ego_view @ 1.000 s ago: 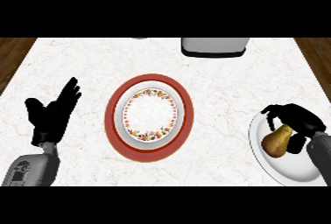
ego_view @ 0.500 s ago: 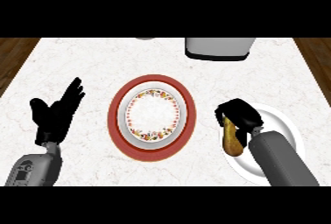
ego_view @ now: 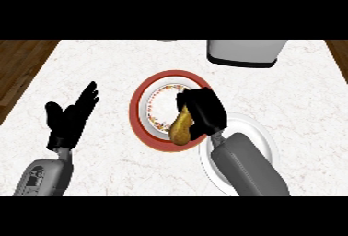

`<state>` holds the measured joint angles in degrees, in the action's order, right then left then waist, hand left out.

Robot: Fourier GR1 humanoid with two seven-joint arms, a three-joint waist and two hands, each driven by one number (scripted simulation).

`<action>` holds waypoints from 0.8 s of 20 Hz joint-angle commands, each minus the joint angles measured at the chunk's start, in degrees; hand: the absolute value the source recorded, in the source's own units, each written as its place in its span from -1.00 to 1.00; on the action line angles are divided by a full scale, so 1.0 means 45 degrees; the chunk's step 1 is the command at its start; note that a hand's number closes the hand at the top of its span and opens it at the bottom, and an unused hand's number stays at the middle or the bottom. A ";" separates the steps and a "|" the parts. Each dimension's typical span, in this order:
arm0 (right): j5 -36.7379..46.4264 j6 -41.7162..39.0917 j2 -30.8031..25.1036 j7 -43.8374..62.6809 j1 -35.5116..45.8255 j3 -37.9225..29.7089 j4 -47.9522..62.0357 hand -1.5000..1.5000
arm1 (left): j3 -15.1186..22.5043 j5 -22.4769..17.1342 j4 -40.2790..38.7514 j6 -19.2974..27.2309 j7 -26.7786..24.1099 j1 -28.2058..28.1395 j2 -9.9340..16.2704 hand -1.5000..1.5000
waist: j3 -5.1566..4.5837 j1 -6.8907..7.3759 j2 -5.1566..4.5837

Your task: Pick the pear from the plate and place it in the plate

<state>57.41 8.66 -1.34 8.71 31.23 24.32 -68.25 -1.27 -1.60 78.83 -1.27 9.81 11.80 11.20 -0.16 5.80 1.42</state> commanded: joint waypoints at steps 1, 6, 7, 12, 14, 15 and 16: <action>0.0477 0.2033 0.0283 0.3189 0.0571 0.1176 -0.1128 1.00 | 0.0017 -0.0028 -0.0016 -0.0021 0.0057 0.0188 -0.0036 0.00 | 0.0011 -0.0027 0.0040; 0.0695 0.3540 0.0293 0.7606 0.1260 0.2675 -0.1806 1.00 | 0.0165 0.0206 -0.0266 0.0162 -0.0179 0.0178 -0.0232 0.00 | -0.0003 -0.0037 -0.0154; 0.0685 0.3956 0.0294 0.8442 0.1295 0.3070 -0.1919 1.00 | -0.0007 0.0149 -0.0255 0.0128 0.0010 0.0448 -0.0025 0.00 | 0.0009 -0.0038 -0.0180; 0.1415 0.5263 0.0296 1.2835 0.2283 0.4967 -0.1735 1.00 | -0.0106 0.0174 -0.0344 0.0377 0.0061 0.0457 -0.0169 0.00 | 0.0009 -0.0295 -0.0276; 0.1368 0.4960 0.0296 1.4245 0.3267 0.5377 -0.1682 1.00 | 0.0026 0.0227 -0.0431 0.0348 -0.0163 0.0337 -0.0311 0.00 | 0.0003 -0.0297 -0.0292; 0.1838 0.5588 0.0296 1.4629 0.2992 0.5796 -0.1142 1.00 | -0.0493 -0.0059 -0.0329 0.0182 0.0164 0.0525 0.0209 0.00 | 0.0014 -0.0374 -0.0314; 0.1947 0.5876 0.0295 1.4707 0.3024 0.5817 -0.0690 1.00 | -0.0150 0.0304 -0.0066 0.0478 0.0081 0.0258 -0.0041 0.00 | 0.0024 -0.0469 -0.0325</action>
<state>63.85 29.33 -0.36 60.81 42.36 46.25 -74.24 -1.55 -0.79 77.88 0.02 9.84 13.24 10.70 -0.11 4.65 0.22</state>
